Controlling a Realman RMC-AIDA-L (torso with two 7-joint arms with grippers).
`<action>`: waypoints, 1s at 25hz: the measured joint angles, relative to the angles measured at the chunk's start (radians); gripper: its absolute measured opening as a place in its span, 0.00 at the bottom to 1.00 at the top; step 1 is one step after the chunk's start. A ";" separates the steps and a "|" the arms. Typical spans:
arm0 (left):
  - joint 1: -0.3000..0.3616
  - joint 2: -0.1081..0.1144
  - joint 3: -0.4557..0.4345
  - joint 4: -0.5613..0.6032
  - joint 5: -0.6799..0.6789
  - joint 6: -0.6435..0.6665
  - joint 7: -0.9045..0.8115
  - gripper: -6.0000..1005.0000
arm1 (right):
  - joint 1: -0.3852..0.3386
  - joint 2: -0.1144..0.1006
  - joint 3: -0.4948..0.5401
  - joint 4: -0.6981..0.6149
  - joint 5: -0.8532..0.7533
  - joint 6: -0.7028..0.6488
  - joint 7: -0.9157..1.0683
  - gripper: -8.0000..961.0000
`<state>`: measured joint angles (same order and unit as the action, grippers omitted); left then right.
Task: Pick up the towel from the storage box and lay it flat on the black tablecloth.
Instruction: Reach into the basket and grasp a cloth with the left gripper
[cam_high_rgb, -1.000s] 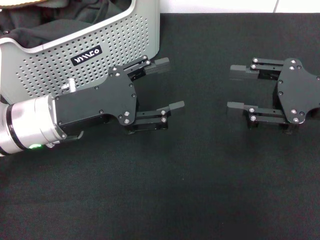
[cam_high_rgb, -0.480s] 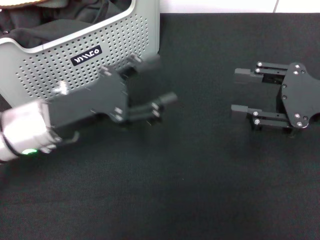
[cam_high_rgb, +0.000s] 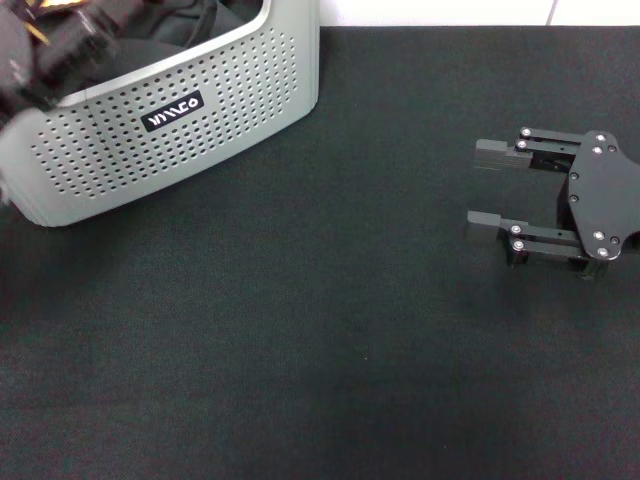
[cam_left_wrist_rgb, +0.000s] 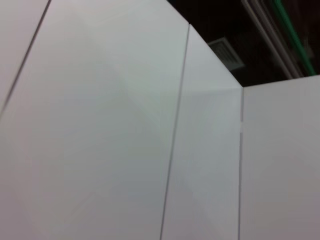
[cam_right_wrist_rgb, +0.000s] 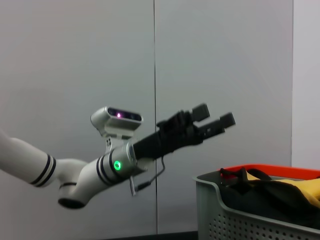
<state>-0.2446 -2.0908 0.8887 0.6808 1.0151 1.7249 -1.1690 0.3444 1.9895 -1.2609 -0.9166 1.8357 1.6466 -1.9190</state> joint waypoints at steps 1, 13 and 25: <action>0.004 0.000 -0.003 0.051 0.006 -0.010 -0.031 0.88 | 0.000 0.000 0.000 0.000 0.000 0.000 0.000 0.66; -0.040 0.004 -0.004 0.535 0.334 -0.411 -0.425 0.86 | 0.004 0.000 0.020 0.034 0.000 -0.002 -0.015 0.66; -0.139 0.008 -0.009 0.726 0.821 -0.547 -0.448 0.84 | 0.019 -0.005 0.037 0.058 0.000 -0.008 -0.037 0.66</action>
<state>-0.3839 -2.0829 0.8796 1.4064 1.8363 1.1777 -1.6174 0.3635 1.9849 -1.2243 -0.8581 1.8361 1.6389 -1.9563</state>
